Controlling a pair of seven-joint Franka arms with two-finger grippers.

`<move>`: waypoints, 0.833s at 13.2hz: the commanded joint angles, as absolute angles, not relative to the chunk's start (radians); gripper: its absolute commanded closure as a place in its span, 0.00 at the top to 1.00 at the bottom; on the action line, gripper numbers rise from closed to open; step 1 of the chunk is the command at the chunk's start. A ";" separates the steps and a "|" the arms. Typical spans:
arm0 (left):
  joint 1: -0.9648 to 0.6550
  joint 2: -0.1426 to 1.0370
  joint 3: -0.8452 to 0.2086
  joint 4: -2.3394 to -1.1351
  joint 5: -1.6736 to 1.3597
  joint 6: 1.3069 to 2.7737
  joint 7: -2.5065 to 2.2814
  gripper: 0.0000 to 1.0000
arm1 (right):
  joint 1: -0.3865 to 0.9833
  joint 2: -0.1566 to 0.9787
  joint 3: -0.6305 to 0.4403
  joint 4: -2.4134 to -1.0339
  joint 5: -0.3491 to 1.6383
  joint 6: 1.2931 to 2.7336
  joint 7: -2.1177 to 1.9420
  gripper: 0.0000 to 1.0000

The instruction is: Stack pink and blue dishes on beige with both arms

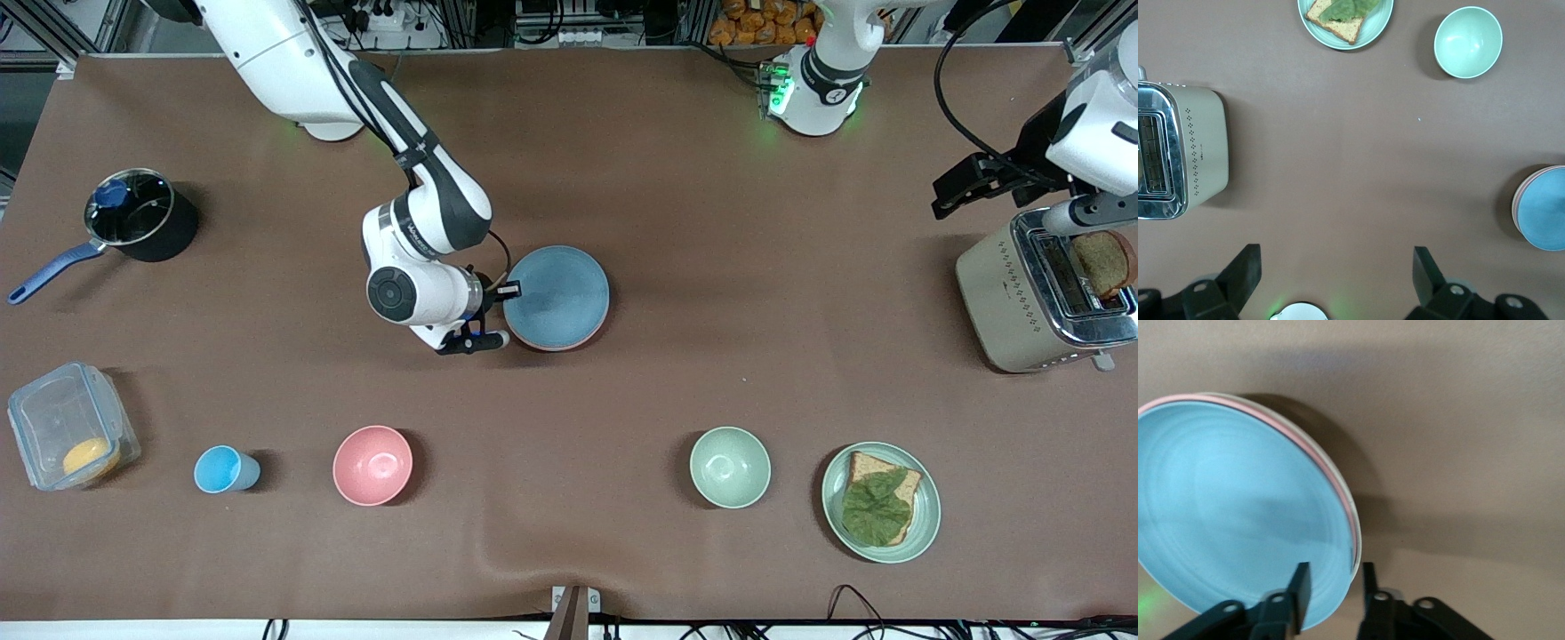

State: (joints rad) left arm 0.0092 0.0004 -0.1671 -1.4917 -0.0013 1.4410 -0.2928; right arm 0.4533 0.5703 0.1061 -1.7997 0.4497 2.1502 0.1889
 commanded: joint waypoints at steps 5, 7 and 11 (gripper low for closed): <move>-0.009 -0.034 -0.134 -1.502 0.008 1.425 -0.261 1.00 | 0.235 0.370 0.094 -1.792 0.362 1.890 0.143 1.00; -0.034 -0.038 -0.085 -1.505 -0.005 1.425 -0.194 1.00 | 0.192 0.286 0.090 -1.783 0.260 1.821 0.143 1.00; -0.032 -0.043 -0.074 -1.506 -0.008 1.425 -0.192 1.00 | 0.051 0.152 0.089 -1.756 0.098 1.726 -0.093 1.00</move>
State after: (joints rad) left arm -0.0181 -0.0210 -0.0871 -1.4936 -0.0019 1.4350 -0.2099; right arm 0.1349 0.2178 0.0751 -1.7384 0.1363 1.7504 0.0454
